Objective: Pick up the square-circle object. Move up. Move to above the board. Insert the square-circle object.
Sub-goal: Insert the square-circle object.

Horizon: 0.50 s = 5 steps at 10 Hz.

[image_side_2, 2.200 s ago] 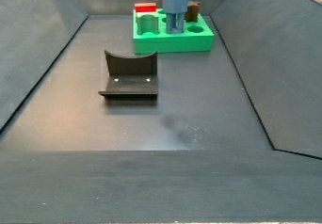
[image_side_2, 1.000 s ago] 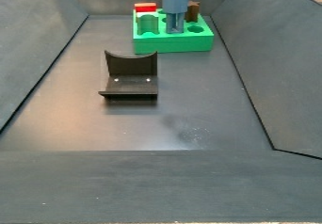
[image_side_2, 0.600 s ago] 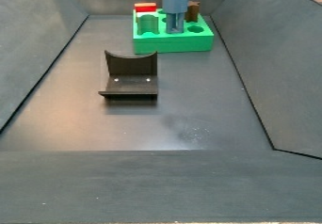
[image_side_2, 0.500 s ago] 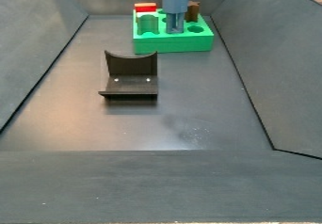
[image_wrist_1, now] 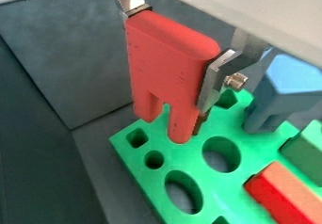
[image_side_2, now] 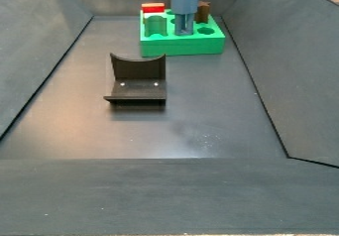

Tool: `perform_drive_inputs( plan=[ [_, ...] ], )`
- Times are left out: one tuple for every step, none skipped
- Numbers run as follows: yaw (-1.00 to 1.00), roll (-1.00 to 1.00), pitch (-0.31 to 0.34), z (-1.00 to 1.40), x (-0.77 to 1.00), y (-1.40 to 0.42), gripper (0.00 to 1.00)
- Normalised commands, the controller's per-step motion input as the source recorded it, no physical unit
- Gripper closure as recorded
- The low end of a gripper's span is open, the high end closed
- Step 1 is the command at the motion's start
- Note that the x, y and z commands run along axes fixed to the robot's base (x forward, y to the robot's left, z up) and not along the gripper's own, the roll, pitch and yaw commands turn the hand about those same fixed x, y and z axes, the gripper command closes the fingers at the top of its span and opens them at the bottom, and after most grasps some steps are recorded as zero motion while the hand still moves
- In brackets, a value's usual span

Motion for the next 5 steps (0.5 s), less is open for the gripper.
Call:
perform_drive_inputs(
  plan=[
    [-0.04, 0.0, -0.03, -0.11, -0.02, -0.19, 1.0],
    [0.0, 0.01, -0.02, 0.0, -0.13, 0.0, 1.0],
    [-0.04, 0.01, 0.0, -0.08, -0.07, 0.0, 1.0],
    [-0.19, 0.07, -0.014, -0.12, -0.01, 0.0, 1.0],
    [-0.19, 0.02, -0.001, -0.09, 0.0, 0.0, 1.0]
  ],
)
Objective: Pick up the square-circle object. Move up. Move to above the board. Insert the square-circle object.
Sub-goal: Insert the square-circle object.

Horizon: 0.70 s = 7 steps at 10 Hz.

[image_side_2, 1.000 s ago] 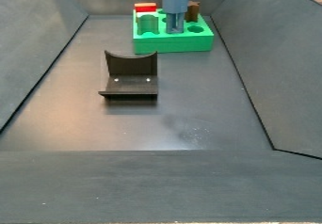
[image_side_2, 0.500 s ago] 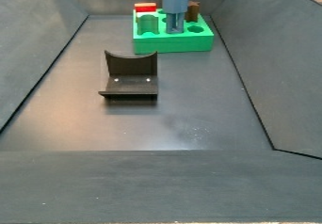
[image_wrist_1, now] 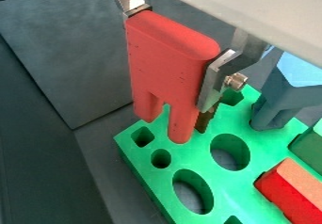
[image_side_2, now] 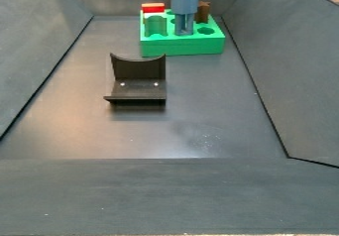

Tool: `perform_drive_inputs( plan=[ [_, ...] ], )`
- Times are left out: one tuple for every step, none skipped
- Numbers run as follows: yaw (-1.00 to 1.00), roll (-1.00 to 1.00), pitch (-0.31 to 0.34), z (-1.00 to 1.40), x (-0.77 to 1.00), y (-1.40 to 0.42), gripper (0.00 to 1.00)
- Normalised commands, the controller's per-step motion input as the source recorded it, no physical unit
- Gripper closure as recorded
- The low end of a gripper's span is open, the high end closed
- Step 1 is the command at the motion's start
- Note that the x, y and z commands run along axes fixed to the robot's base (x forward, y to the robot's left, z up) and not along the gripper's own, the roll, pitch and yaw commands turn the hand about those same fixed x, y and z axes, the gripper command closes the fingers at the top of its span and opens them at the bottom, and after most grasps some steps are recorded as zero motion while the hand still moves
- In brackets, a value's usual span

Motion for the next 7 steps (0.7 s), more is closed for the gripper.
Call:
perform_drive_inputs(
  plan=[
    [-0.25, 0.05, -0.016, -0.13, 0.0, 0.0, 1.0],
    [-0.21, 0.05, -0.019, -0.15, -0.01, 0.0, 1.0],
    [-0.11, 0.08, -0.019, -0.19, -0.05, -0.03, 1.0],
    [-0.05, 0.13, -0.039, -0.35, 0.0, -0.18, 1.0],
    [0.0, 0.11, -0.021, -0.31, 0.0, -0.16, 1.0],
    [0.0, 0.05, -0.037, -0.25, 0.0, -0.18, 1.0],
    [0.0, 0.0, -0.036, -0.17, 0.0, -0.15, 1.0]
  ],
)
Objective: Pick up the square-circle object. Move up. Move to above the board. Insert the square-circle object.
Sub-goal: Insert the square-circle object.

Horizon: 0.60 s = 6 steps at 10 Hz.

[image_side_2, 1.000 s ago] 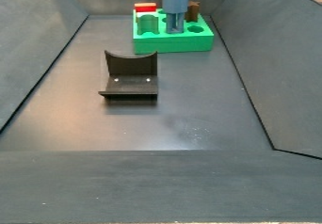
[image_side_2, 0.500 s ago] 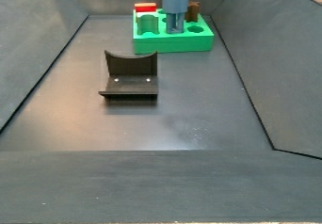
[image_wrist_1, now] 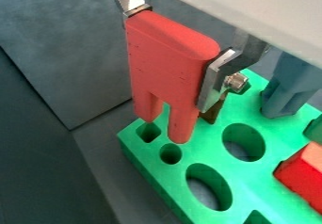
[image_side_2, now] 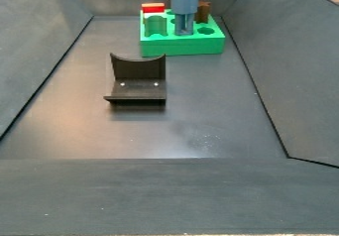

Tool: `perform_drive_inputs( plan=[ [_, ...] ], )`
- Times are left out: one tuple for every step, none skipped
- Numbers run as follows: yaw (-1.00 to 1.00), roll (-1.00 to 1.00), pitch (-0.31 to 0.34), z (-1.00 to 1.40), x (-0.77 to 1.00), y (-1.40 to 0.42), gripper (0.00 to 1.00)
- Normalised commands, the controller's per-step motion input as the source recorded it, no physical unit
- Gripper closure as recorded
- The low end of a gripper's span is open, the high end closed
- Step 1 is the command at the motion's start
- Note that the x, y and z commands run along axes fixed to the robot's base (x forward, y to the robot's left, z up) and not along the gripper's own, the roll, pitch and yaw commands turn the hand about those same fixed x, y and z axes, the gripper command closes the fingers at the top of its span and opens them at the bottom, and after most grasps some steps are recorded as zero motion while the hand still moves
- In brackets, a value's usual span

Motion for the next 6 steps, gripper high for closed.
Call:
perform_drive_inputs(
  plan=[
    [-0.01, 0.02, -0.019, -0.17, 0.0, -0.09, 1.0],
    [0.0, 0.03, -0.016, -0.23, 0.01, -0.09, 1.0],
    [0.0, 0.01, -0.029, -0.27, 0.08, -0.09, 1.0],
    [0.0, 0.0, -0.04, -0.28, 0.15, -0.09, 1.0],
    [0.0, 0.02, 0.0, -0.16, 0.23, -0.09, 1.0],
    [0.0, 0.06, 0.0, -0.13, 0.25, 0.0, 1.0]
  ],
)
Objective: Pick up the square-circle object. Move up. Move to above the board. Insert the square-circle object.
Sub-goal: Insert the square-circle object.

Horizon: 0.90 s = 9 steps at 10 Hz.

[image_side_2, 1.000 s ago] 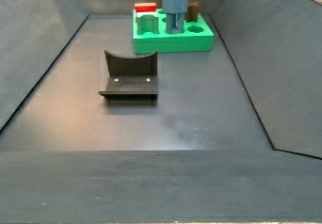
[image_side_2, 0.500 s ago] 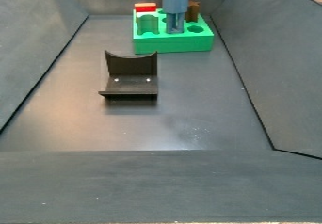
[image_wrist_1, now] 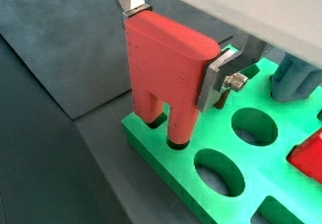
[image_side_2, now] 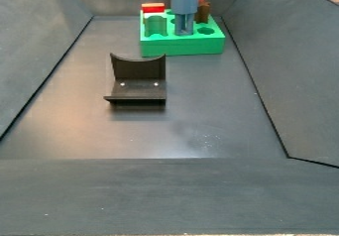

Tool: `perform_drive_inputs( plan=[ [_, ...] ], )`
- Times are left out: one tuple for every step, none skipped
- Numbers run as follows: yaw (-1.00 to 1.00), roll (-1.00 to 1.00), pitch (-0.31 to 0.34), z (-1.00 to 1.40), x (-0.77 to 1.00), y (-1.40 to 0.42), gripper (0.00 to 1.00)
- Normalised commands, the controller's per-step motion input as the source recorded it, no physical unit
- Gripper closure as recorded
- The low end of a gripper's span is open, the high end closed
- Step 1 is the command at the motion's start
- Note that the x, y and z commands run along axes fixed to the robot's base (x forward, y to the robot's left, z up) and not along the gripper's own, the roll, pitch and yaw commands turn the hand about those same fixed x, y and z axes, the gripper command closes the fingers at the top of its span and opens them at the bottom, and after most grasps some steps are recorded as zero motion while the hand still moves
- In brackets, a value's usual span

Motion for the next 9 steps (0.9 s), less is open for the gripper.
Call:
perform_drive_inputs(
  plan=[
    [-0.04, 0.06, 0.023, -0.06, 0.22, 0.02, 1.0],
    [-0.01, 0.09, 0.021, -0.14, 0.1, 0.14, 1.0],
    [0.0, 0.09, 0.004, -0.13, 0.03, 0.11, 1.0],
    [0.0, 0.09, 0.0, -0.18, 0.0, 0.06, 1.0],
    [0.0, 0.1, 0.0, -0.24, 0.0, 0.0, 1.0],
    [0.0, 0.12, 0.0, -0.25, 0.0, 0.0, 1.0],
    [0.0, 0.09, 0.0, -0.22, 0.0, 0.0, 1.0],
    [0.0, 0.09, 0.0, -0.23, 0.0, -0.16, 1.0],
    [0.0, 0.09, 0.0, -0.18, 0.0, -0.15, 1.0]
  ],
)
